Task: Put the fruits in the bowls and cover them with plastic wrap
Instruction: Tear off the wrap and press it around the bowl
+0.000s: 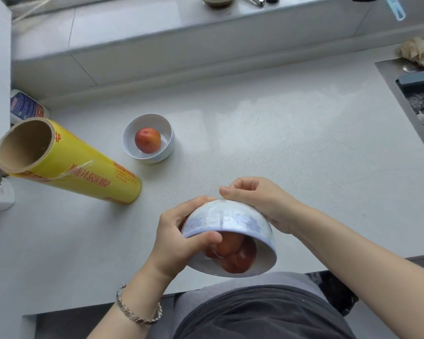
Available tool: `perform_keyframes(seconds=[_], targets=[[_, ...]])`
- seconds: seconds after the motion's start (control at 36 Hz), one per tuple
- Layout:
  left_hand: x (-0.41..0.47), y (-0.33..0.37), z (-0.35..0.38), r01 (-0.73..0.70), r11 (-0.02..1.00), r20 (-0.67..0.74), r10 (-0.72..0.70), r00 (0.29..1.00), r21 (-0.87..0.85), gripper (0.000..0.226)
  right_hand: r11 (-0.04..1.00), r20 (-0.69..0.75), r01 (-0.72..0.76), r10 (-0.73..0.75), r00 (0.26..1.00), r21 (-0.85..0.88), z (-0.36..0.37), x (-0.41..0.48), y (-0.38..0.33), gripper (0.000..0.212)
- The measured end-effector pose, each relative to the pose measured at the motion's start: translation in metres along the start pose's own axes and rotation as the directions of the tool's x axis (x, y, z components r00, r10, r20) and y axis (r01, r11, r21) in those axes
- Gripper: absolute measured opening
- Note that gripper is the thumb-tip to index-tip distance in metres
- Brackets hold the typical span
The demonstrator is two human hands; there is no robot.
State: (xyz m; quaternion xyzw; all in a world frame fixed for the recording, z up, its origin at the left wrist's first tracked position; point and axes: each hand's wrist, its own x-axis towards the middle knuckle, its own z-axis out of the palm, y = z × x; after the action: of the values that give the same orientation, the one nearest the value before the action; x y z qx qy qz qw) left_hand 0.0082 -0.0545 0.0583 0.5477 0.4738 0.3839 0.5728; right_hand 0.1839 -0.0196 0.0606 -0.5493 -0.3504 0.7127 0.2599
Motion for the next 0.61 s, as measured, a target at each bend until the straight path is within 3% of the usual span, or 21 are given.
perform_keyframes(seconds=[0.08,0.14,0.22,0.28,0.36,0.44,0.56,0.61], targets=[[0.000,0.000,0.001,-0.014,0.999,-0.019,0.014,1.000,-0.035,0.059,0.994,-0.077,0.001,-0.009,0.997,-0.110,-0.007,0.001,0.005,0.020],[0.002,0.002,0.002,-0.017,0.998,-0.038,0.015,0.999,-0.061,0.053,0.970,-0.208,0.018,-0.070,0.976,-0.242,-0.017,0.001,0.008,0.022],[0.004,0.004,0.001,0.000,0.997,-0.084,-0.007,0.996,-0.079,0.051,0.925,-0.412,0.185,-0.319,0.853,-0.333,-0.029,-0.008,0.002,0.016],[0.005,0.002,0.001,0.008,0.997,-0.112,-0.016,0.994,-0.078,0.051,0.881,-0.325,0.375,-0.458,0.827,-0.288,-0.028,-0.023,-0.008,0.007],[0.006,-0.003,0.002,0.034,0.990,-0.152,-0.054,0.987,-0.133,0.052,0.806,-0.053,0.494,-0.537,0.842,-0.327,-0.014,-0.042,-0.006,0.028],[0.008,-0.007,0.003,0.052,0.982,-0.192,-0.088,0.977,-0.184,0.058,0.791,0.031,0.489,-0.515,0.857,-0.368,-0.002,-0.042,0.010,0.036],[0.009,-0.010,0.005,0.060,0.982,-0.232,-0.101,0.967,-0.180,0.060,0.909,-0.048,0.373,-0.388,0.921,-0.185,0.002,-0.034,0.009,0.033],[0.008,-0.011,0.005,0.066,0.983,-0.225,-0.104,0.969,-0.173,0.060,0.929,-0.017,0.298,-0.309,0.951,-0.219,-0.002,-0.029,0.008,0.039]])
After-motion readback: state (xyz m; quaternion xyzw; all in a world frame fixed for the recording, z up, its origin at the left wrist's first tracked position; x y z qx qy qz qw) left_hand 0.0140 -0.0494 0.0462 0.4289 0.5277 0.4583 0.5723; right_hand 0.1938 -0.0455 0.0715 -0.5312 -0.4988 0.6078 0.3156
